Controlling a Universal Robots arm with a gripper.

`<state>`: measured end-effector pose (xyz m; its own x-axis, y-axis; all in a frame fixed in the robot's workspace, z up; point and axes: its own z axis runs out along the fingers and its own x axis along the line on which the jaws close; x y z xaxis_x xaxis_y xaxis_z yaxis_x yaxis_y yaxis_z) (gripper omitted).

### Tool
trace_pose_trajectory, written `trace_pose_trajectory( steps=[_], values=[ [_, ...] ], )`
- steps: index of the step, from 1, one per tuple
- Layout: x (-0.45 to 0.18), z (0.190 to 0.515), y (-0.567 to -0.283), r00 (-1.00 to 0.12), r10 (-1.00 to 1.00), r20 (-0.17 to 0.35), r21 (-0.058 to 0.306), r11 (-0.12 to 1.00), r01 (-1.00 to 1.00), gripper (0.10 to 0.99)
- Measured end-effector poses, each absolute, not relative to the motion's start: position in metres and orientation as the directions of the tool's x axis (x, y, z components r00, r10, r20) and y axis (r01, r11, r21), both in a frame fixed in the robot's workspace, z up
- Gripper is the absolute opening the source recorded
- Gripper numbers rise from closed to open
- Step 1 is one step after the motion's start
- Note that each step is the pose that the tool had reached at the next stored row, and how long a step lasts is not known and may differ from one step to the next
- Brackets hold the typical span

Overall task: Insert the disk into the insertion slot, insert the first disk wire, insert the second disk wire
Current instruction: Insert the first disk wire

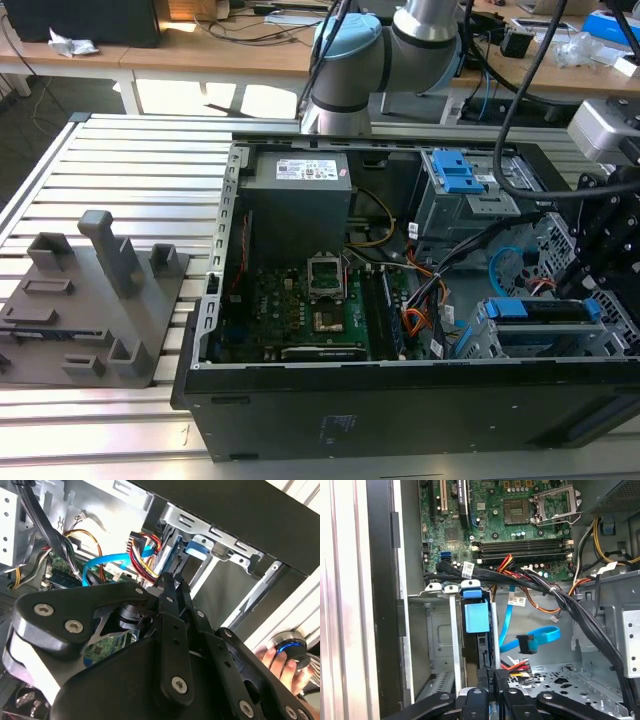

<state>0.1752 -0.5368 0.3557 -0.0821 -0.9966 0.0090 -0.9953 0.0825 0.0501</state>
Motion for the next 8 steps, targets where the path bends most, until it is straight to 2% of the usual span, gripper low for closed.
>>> trace_pose_trajectory(
  steps=[8],
  values=[
    [0.1751,0.3506,-0.5384,-0.082,-0.997,-0.002,0.051,0.082,-0.995,0.176]
  ],
)
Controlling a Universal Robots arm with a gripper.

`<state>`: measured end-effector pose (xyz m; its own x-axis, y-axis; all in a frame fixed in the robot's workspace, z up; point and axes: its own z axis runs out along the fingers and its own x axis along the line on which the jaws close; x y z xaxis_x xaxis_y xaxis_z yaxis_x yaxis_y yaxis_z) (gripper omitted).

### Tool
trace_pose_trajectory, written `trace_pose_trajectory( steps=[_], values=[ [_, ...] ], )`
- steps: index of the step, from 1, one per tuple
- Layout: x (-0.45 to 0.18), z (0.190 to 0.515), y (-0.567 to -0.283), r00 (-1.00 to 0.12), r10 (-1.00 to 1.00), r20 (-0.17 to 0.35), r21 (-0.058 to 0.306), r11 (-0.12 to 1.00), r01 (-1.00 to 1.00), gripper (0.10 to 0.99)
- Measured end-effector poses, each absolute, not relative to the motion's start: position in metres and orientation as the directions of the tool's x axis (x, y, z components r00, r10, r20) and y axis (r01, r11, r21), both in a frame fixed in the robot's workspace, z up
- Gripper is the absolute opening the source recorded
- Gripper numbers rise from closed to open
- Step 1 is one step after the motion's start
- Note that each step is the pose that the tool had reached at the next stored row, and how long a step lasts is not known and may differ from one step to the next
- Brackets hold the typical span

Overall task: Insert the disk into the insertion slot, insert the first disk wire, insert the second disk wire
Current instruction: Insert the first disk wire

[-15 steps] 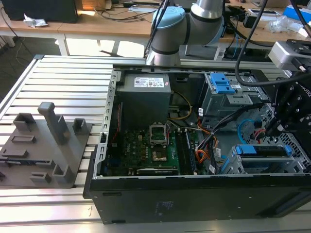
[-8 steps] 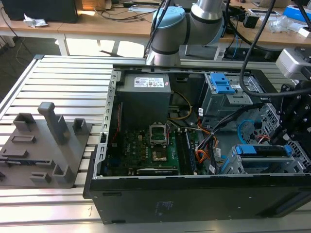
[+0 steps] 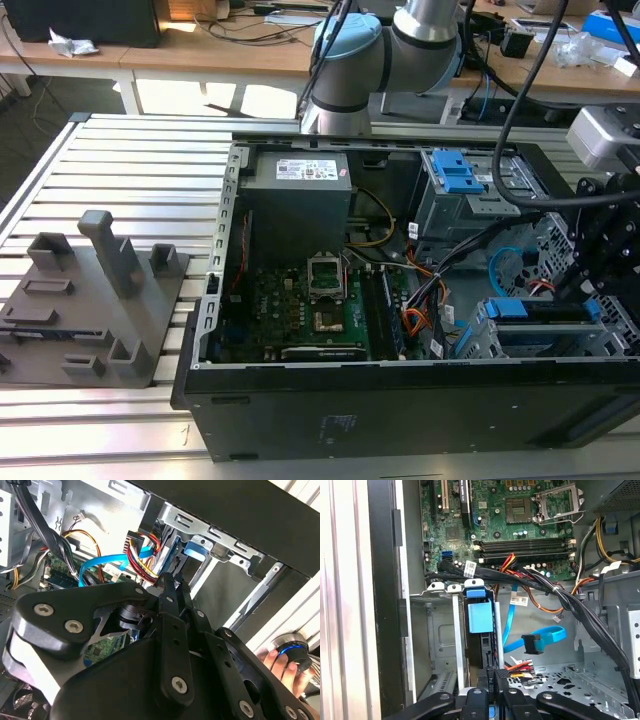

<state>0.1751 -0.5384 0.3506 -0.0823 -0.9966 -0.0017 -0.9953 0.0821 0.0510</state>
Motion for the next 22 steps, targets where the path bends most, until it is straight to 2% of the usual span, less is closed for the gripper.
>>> trace_pose_trajectory(
  steps=[22],
  values=[
    [0.181,0.339,-0.538,-0.081,-0.997,-0.014,0.052,0.080,-0.995,0.176]
  ],
)
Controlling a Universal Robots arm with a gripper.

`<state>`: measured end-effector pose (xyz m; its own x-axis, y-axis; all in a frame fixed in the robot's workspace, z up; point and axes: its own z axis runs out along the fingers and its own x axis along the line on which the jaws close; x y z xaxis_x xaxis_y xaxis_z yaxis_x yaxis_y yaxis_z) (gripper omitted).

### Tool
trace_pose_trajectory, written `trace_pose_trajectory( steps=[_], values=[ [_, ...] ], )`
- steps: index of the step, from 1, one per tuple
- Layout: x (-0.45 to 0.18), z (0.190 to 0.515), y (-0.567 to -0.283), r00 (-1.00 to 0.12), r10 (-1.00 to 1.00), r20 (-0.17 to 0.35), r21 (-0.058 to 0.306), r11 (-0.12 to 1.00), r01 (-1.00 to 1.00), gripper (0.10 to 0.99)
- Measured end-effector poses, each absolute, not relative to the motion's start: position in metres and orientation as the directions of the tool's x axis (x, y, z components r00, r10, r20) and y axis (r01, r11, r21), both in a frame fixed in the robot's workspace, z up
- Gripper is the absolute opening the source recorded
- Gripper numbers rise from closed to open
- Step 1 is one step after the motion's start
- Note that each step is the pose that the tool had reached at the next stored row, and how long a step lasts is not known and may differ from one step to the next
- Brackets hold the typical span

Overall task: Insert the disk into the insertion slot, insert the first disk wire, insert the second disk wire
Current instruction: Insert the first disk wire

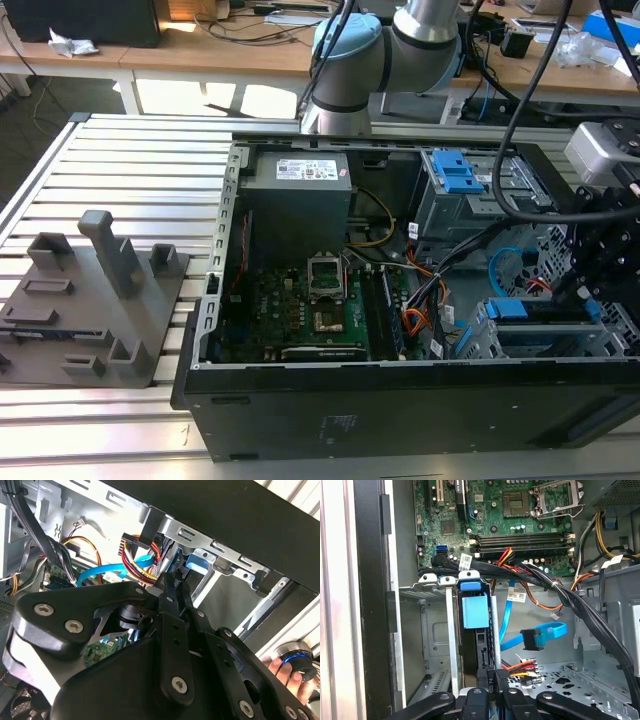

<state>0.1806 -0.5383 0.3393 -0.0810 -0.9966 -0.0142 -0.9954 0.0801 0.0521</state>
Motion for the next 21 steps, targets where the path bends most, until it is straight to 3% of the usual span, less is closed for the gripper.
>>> trace_pose_trajectory(
  steps=[10,12,13,21],
  values=[
    [0.181,0.333,-0.540,-0.081,-0.996,-0.031,0.054,0.079,-0.995,0.176],
    [0.181,0.332,-0.540,-0.081,-0.996,-0.031,0.054,0.079,-0.995,0.184],
    [0.181,0.333,-0.540,-0.081,-0.996,-0.030,0.053,0.079,-0.995,0.251],
    [0.181,0.346,-0.540,-0.081,-0.996,-0.030,0.053,0.079,-0.995,0.251]
  ],
)
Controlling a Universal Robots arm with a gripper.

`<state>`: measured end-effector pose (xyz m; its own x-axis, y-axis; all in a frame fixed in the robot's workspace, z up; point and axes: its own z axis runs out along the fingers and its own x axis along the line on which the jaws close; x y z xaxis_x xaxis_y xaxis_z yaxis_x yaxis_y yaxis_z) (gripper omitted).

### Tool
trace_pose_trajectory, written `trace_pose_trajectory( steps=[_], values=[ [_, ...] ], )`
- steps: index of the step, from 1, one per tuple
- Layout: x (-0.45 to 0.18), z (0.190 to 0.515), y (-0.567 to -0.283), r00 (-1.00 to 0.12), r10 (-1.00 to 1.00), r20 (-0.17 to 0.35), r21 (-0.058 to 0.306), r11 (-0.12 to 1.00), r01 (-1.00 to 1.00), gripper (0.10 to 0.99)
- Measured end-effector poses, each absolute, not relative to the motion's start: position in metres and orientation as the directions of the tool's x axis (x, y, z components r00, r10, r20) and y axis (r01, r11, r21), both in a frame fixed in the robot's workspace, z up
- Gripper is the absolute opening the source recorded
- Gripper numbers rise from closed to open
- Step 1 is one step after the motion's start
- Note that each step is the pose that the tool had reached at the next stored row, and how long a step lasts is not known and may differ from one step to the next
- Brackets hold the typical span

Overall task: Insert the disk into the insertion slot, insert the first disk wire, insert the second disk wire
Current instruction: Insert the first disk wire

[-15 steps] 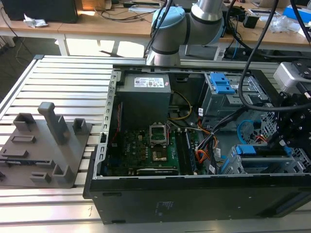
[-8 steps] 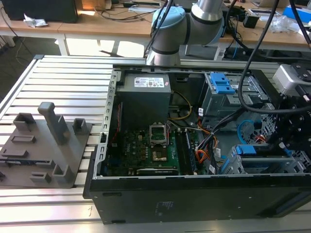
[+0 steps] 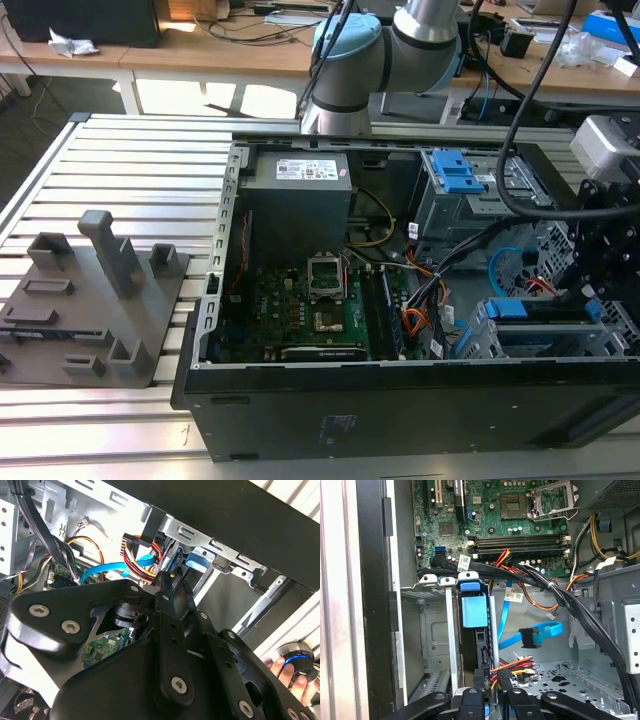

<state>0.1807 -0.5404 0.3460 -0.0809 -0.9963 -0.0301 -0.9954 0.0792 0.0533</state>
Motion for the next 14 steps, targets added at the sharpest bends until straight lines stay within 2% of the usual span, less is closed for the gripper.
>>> trace_pose_trajectory(
  steps=[5,7,14],
  values=[
    [0.181,0.347,-0.540,-0.081,-0.996,-0.030,0.053,0.079,-0.995,0.231],
    [0.181,0.348,-0.540,-0.081,-0.996,-0.030,0.053,0.079,-0.995,0.106],
    [0.181,0.367,-0.540,-0.081,-0.996,-0.030,0.053,0.079,-0.995,0.106]
  ],
)
